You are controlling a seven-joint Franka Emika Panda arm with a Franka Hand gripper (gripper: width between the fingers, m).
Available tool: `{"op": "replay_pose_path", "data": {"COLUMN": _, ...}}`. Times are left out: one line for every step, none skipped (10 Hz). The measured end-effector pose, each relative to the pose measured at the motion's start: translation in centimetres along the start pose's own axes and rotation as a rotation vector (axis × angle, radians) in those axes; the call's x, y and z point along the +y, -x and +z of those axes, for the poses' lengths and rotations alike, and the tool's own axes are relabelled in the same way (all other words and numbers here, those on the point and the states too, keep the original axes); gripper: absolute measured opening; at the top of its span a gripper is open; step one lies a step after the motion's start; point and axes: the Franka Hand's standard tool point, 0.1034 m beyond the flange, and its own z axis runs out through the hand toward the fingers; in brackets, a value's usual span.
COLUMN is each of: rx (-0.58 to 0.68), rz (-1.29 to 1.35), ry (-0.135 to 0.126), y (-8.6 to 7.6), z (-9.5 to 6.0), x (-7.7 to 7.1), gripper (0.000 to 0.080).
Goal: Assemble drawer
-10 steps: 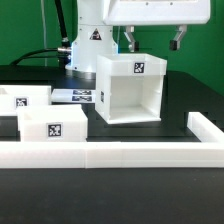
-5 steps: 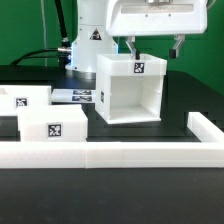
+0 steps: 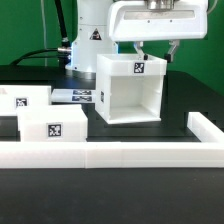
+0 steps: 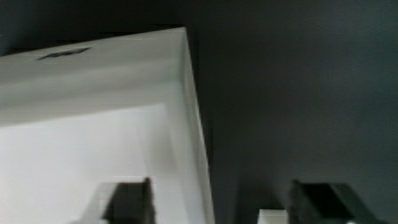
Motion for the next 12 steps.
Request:
{"op": "replay_pose_path", "data": {"rx": 0.0, "rz": 0.0, "ry": 0.0, "y": 0.0, "z": 0.0, "x": 0.0, "gripper": 0.0204}}
{"op": "replay_pose_path", "data": {"rx": 0.0, "rz": 0.0, "ry": 0.0, "y": 0.0, "z": 0.0, "x": 0.0, "gripper": 0.0072}}
{"op": "replay_pose_path", "data": {"rx": 0.0, "rz": 0.0, "ry": 0.0, "y": 0.0, "z": 0.0, "x": 0.0, "gripper": 0.0072}}
{"op": "replay_pose_path", "data": {"rx": 0.0, "rz": -0.001, "ry": 0.0, "y": 0.0, "z": 0.0, "x": 0.0, "gripper": 0.0037}}
{"op": "replay_pose_path", "data": {"rx": 0.0, "rz": -0.001, "ry": 0.0, "y": 0.0, "z": 0.0, "x": 0.0, "gripper": 0.0037}}
{"op": "replay_pose_path", "data": {"rx": 0.0, "rz": -0.001, "ry": 0.0, "y": 0.0, "z": 0.0, "x": 0.0, "gripper": 0.0037}}
{"op": "replay_pose_path", "data": {"rx": 0.0, "rz": -0.001, "ry": 0.0, "y": 0.0, "z": 0.0, "x": 0.0, "gripper": 0.0037}}
{"op": "replay_pose_path", "data": {"rx": 0.0, "rz": -0.001, "ry": 0.0, "y": 0.0, "z": 0.0, "x": 0.0, "gripper": 0.0037}}
{"op": "replay_pose_path", "data": {"rx": 0.0, "rz": -0.001, "ry": 0.0, "y": 0.0, "z": 0.0, "x": 0.0, "gripper": 0.0037}}
{"op": "replay_pose_path", "data": {"rx": 0.0, "rz": -0.001, "ry": 0.0, "y": -0.1, "z": 0.0, "x": 0.0, "gripper": 0.0037}}
{"op": "replay_pose_path", "data": {"rx": 0.007, "rz": -0.001, "ry": -0.001, "y": -0.5, "z": 0.0, "x": 0.4, "gripper": 0.0037}}
{"op": "replay_pose_path", "data": {"rx": 0.016, "rz": 0.006, "ry": -0.004, "y": -1.5, "z": 0.0, "x": 0.8, "gripper": 0.0037}}
